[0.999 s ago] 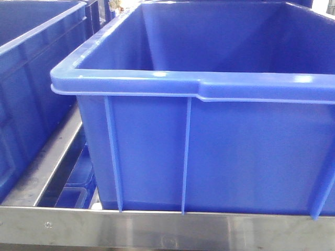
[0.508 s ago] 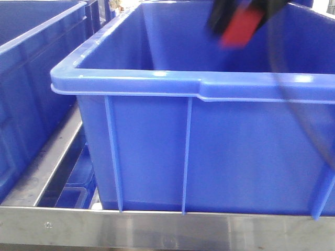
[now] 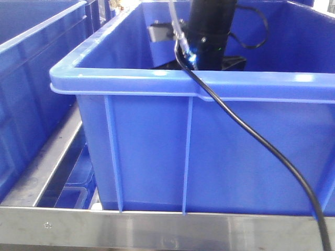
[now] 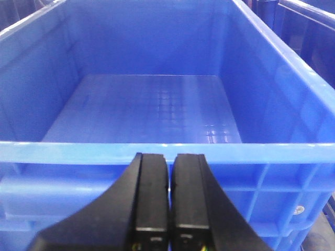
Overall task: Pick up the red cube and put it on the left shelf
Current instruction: 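Lower the right gripper with the red cube into the blue crate, then open the right gripper to release the red cube and lift out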
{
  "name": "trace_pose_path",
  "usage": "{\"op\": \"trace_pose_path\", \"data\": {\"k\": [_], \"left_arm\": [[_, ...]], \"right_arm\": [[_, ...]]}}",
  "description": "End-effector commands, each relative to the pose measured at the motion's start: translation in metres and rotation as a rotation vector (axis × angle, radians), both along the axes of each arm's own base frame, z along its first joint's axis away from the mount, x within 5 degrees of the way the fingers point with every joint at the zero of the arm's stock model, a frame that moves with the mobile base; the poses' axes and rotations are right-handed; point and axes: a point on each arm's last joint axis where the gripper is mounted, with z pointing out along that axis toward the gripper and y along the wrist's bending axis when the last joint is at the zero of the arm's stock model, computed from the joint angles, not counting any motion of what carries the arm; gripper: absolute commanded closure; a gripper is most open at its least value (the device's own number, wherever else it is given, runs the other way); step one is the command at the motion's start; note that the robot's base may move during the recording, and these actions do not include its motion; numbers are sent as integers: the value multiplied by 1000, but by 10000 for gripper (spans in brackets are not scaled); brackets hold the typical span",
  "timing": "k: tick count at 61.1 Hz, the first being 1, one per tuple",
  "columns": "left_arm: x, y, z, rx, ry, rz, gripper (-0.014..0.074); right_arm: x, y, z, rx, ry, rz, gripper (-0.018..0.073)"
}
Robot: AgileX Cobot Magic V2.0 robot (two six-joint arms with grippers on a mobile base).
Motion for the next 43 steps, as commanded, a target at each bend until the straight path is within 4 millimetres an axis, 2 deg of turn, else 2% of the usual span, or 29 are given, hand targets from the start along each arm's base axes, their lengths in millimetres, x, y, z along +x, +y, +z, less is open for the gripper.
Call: {"op": "trace_pose_path", "data": {"k": [1,4,13,18,21,34,43], "left_arm": [[0,0,1,-9,-79,-5,495],[0,0,1,-9,-79,-5,495],[0,0,1,-9,-79,-5,495],[0,0,1,-9,-79,-5,495],[0,0,1,-9,-79,-5,495],[0,0,1,-9,-79,-5,495],[0,0,1,-9,-79,-5,495]], "right_arm": [[-2,-3,40,53,-104,7,377],[-2,-3,41,53,-103,7,335],[-4,-4,45,55,-105,7,104],[-6,-5,52,64,-121,7,5],[-8,-6,60,75,-140,7,-25],[-23,-15,100,124,-226,7,-1],[-41,-25,132,157,-285,6,108]]}}
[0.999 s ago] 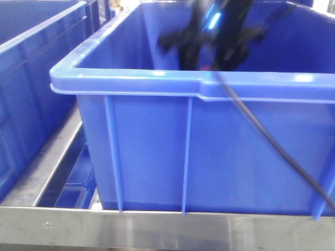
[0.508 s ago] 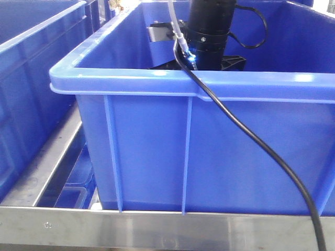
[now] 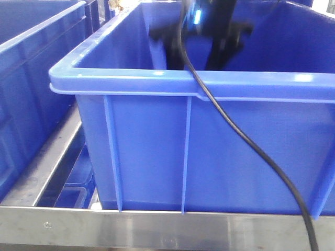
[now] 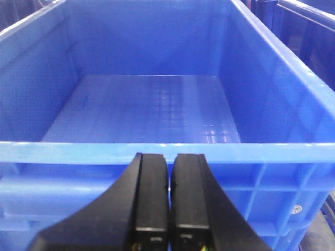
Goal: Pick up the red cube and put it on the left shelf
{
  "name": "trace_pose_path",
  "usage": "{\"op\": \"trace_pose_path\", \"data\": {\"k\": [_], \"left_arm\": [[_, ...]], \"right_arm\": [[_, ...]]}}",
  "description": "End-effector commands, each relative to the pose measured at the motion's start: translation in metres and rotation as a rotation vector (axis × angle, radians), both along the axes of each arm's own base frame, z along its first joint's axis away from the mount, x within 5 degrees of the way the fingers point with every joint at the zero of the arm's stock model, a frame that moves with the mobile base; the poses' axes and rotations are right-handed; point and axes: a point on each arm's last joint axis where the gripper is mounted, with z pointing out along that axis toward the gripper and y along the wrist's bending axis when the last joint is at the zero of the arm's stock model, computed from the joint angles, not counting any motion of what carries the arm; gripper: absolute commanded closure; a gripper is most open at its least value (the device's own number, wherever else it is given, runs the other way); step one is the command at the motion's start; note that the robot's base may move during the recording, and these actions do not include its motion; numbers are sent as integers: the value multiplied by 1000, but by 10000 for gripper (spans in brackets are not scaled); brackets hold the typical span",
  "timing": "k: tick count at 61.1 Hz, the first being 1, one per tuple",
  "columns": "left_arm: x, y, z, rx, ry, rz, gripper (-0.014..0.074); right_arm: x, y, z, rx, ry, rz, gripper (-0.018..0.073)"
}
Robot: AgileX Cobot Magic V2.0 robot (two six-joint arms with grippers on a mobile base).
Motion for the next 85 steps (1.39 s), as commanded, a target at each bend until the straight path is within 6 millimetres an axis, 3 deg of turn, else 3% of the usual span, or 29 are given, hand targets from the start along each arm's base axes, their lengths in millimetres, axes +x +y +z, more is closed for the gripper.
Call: {"op": "trace_pose_path", "data": {"k": [1,15,24,48,59,74,85], "left_arm": [[0,0,1,-9,-79,-5,495],[0,0,1,-9,-79,-5,495],[0,0,1,-9,-79,-5,495],[0,0,1,-9,-79,-5,495],[0,0,1,-9,-79,-5,495],[0,0,1,-9,-79,-5,495],[0,0,1,-9,-79,-5,495]], "right_arm": [[-20,-13,57,77,-150,5,134],[-61,-37,88,132,-246,6,407],[-97,-57,91,173,-320,8,487],[-204,-118,63,325,-587,16,503],[-243,-139,47,397,-714,18,503],[-282,-162,38,488,-877,20,503],[-289,-166,37,499,-897,19,503]]}}
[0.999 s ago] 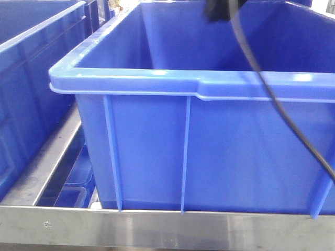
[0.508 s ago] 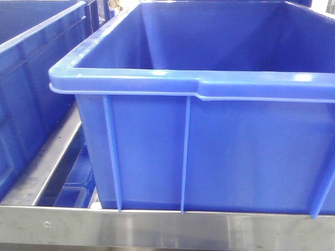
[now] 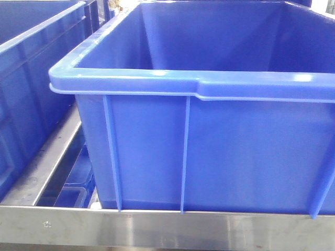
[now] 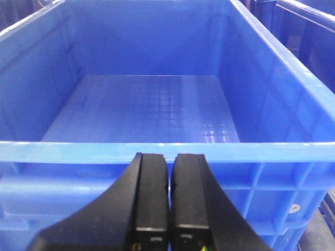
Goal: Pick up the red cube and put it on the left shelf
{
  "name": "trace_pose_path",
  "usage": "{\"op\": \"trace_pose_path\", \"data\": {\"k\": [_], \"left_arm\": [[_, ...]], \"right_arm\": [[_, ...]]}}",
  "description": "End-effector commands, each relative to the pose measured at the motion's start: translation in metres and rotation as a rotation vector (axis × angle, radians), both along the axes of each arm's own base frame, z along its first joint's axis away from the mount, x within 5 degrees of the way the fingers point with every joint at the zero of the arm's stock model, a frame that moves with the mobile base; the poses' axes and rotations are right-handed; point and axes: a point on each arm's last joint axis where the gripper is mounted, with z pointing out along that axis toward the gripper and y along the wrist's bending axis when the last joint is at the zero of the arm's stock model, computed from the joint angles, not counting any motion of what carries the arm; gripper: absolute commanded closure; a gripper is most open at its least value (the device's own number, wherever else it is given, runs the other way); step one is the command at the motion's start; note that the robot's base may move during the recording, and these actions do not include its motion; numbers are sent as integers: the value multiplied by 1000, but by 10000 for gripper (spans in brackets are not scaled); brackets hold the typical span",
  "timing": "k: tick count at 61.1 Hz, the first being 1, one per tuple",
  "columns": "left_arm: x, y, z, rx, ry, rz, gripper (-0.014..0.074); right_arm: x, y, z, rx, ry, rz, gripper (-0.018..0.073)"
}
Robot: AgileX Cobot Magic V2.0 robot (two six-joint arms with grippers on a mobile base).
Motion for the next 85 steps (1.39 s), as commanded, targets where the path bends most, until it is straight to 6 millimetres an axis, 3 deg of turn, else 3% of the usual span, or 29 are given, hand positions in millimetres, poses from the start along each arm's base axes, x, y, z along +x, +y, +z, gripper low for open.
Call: {"op": "trace_pose_path", "data": {"k": [1,25,35,46,62,79,85], "left_arm": [[0,0,1,-9,-79,-5,495],[0,0,1,-9,-79,-5,495],[0,0,1,-9,-79,-5,495],[0,0,1,-9,-79,-5,495],[0,0,1,-9,-79,-5,495],[0,0,1,-9,-79,-5,495],[0,0,1,-9,-79,-5,495]], "right_arm": [[0,0,17,48,-109,-2,503],[0,0,16,44,-111,-3,503],[4,-4,-4,28,-68,-58,503],[7,-19,-37,61,-87,-242,503],[-10,-39,-89,68,-153,-474,503],[-20,-46,-116,98,-280,-598,503],[-20,-46,-116,94,-277,-597,503]]}}
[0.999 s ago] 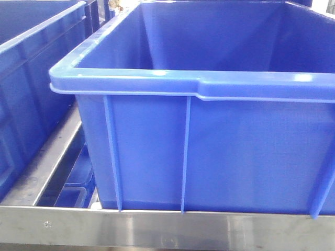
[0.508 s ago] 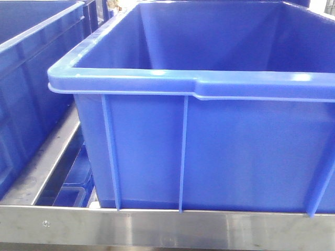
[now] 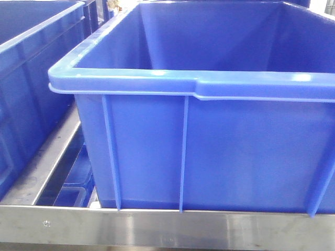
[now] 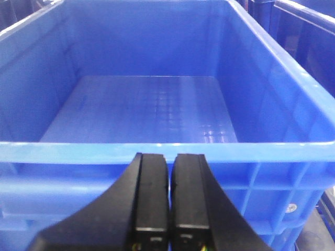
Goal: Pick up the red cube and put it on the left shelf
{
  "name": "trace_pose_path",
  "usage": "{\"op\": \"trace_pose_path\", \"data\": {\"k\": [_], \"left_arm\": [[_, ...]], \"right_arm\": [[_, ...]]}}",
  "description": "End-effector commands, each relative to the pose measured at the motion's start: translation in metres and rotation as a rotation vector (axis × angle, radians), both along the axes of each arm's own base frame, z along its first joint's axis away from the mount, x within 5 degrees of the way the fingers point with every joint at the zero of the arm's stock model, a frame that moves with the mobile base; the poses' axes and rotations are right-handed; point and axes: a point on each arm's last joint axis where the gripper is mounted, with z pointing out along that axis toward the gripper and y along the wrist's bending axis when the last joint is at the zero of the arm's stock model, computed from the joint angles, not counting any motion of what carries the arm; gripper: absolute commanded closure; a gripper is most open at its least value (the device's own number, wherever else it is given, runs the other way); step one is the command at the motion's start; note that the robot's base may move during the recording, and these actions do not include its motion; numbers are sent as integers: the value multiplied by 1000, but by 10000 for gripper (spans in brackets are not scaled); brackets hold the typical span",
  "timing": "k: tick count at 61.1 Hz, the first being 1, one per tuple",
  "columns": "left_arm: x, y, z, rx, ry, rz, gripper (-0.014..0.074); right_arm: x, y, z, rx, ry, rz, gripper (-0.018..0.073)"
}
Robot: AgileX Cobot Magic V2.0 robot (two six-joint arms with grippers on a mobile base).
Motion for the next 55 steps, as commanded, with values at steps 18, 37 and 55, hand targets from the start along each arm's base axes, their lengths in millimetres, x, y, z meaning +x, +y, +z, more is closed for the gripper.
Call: {"op": "trace_pose_path", "data": {"k": [18,37,55], "left_arm": [[0,0,1,-9,-79,-5,495],[0,0,1,-9,-79,-5,495],[0,0,1,-9,-79,-5,495]], "right_arm": [[-3,0,18,-26,-165,-9,503],[-3,0,17,-25,-156,-8,503],[-3,0,17,-25,-156,-8,503]]}}
